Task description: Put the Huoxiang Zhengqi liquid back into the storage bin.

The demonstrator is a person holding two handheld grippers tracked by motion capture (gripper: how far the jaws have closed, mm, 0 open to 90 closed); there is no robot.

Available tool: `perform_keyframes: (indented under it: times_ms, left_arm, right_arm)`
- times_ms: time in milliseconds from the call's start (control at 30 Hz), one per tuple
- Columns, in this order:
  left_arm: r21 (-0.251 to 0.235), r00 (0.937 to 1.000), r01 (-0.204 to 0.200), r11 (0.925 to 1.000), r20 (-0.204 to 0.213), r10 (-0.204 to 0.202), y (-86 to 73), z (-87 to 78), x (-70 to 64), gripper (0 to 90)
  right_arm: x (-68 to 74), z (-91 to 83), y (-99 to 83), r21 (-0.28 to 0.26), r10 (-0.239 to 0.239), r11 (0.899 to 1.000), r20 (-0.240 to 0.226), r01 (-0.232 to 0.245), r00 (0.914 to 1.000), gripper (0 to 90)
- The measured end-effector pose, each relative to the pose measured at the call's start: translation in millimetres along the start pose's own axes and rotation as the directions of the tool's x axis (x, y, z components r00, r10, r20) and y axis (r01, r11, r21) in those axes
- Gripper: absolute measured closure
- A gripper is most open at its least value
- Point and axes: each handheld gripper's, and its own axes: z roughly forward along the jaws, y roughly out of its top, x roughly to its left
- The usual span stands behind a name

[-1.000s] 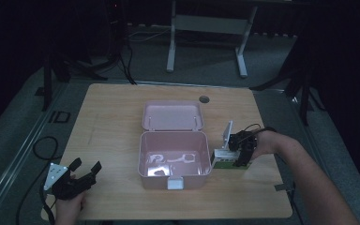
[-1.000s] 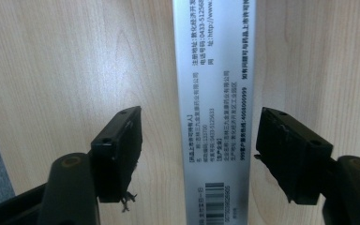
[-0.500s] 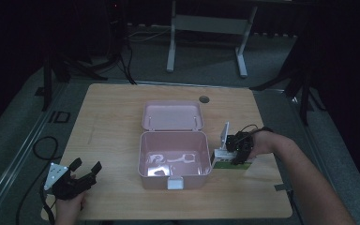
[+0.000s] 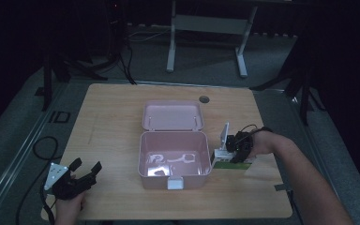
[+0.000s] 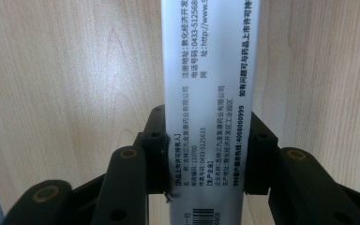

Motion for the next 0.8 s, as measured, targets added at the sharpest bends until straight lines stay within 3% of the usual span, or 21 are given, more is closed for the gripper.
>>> perform_keyframes:
  times_ms: [200, 333, 500, 800]
  left_arm:
    - [0.001, 1.0000, 0.000, 1.0000, -0.001, 0.000, 0.0, 0.2, 0.1, 15.1]
    - [0.001, 1.0000, 0.001, 1.0000, -0.002, -0.001, -0.1, 0.0, 0.5, 15.1]
    - [0.000, 1.0000, 0.000, 1.0000, -0.001, 0.000, 0.0, -0.3, -0.1, 15.1]
    - [-0.001, 1.0000, -0.001, 1.0000, 0.000, 0.001, 0.1, -0.5, -0.4, 15.1]
  right_arm:
    - [-0.9, -2.2, -0.6, 0.002, 0.003, 1.000, -0.005, -0.003, 1.0000, 61.6]
    - [0.5, -14.6, -1.0, -0.016, 0.005, 1.000, 0.006, -0.005, 1.0000, 61.7]
    - [6.4, -38.5, -1.6, -0.030, 0.008, 1.000, 0.036, -0.007, 0.9993, 61.7]
    - [17.1, -89.7, -4.3, -0.056, 0.067, 0.996, 0.069, -0.063, 0.9954, 61.8]
